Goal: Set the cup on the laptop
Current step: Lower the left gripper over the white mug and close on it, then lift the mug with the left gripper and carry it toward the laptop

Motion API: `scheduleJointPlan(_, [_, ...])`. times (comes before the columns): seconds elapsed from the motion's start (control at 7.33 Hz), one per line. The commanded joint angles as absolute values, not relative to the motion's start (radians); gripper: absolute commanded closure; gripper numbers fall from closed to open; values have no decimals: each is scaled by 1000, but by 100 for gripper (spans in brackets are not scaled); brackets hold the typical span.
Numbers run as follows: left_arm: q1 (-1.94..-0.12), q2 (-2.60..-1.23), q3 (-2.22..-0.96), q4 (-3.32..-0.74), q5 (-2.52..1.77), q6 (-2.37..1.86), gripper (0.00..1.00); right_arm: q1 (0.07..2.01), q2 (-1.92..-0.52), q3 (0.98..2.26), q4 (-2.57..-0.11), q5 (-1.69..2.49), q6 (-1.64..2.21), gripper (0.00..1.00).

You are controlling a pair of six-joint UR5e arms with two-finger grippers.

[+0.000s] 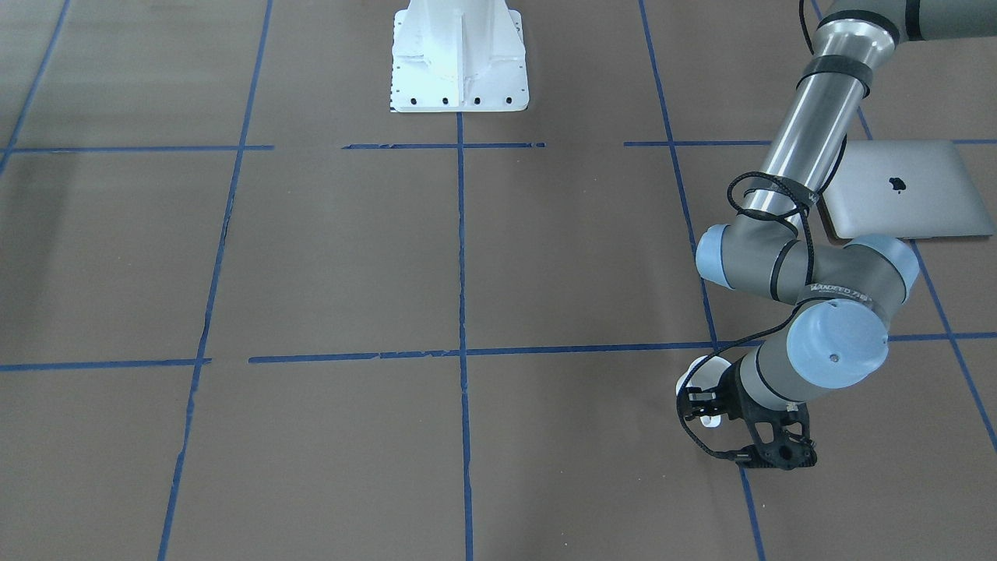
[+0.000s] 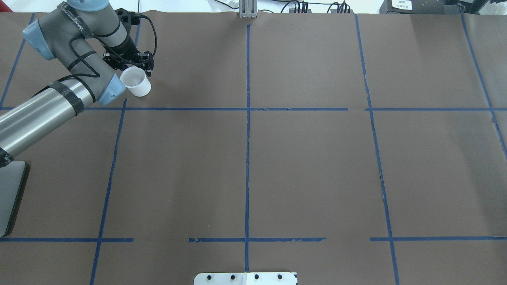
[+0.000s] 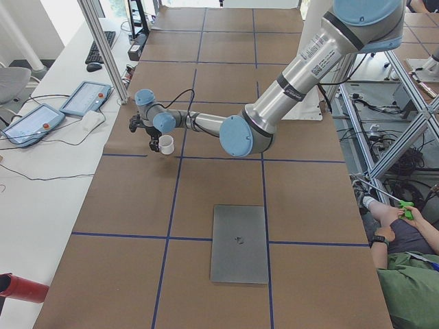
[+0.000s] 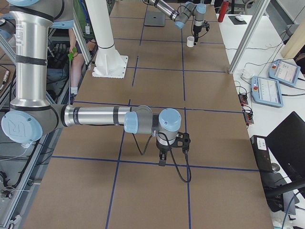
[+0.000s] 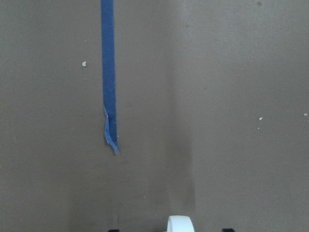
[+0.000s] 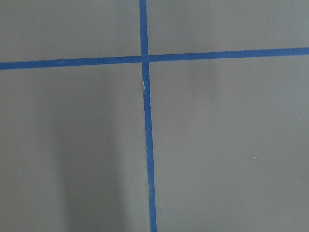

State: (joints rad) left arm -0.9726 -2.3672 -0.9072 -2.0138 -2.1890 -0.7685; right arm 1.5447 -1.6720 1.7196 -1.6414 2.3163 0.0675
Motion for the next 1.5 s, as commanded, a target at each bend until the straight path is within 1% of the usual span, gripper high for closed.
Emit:
scheduleJointPlan(0.0, [-969, -2368, -907, -2014, -2189, -776, 66, 1545, -1672, 1720, -1641, 2316, 67, 0])
scheduleJointPlan(0.14, [-971, -2368, -907, -2014, -2189, -776, 83, 1545, -1672, 1720, -1641, 2316, 67, 0])
scheduleJointPlan(0.27, [-971, -2370, -908, -2014, -2189, -775, 98, 1545, -1672, 1720, -1641, 2316, 67, 0])
scheduleJointPlan(0.41, [-977, -2370, -914, -2014, -2191, -773, 100, 1545, -1672, 1720, -1641, 2316, 67, 0])
scheduleJointPlan(0.68, [-1015, -2370, -936, -2002, -2200, -761, 100, 1545, -1672, 1720, -1641, 2316, 68, 0])
scheduleJointPlan(0.82, [-1038, -2365, -955, -1988, -2232, -759, 100, 1545, -1672, 1720, -1641, 2316, 67, 0])
scheduleJointPlan(0.95, [-1060, -2346, -1003, -1936, -2249, -729, 100, 1545, -1672, 1720, -1641, 2316, 69, 0])
scheduleJointPlan(1.09, [-1087, -2312, -1103, -1825, -2250, -669, 100, 1545, -1672, 1720, -1641, 2316, 69, 0])
scheduleJointPlan(1.36, [-1133, -2176, -1338, -1694, -2250, -663, 100, 1545, -1672, 1720, -1641, 2316, 67, 0])
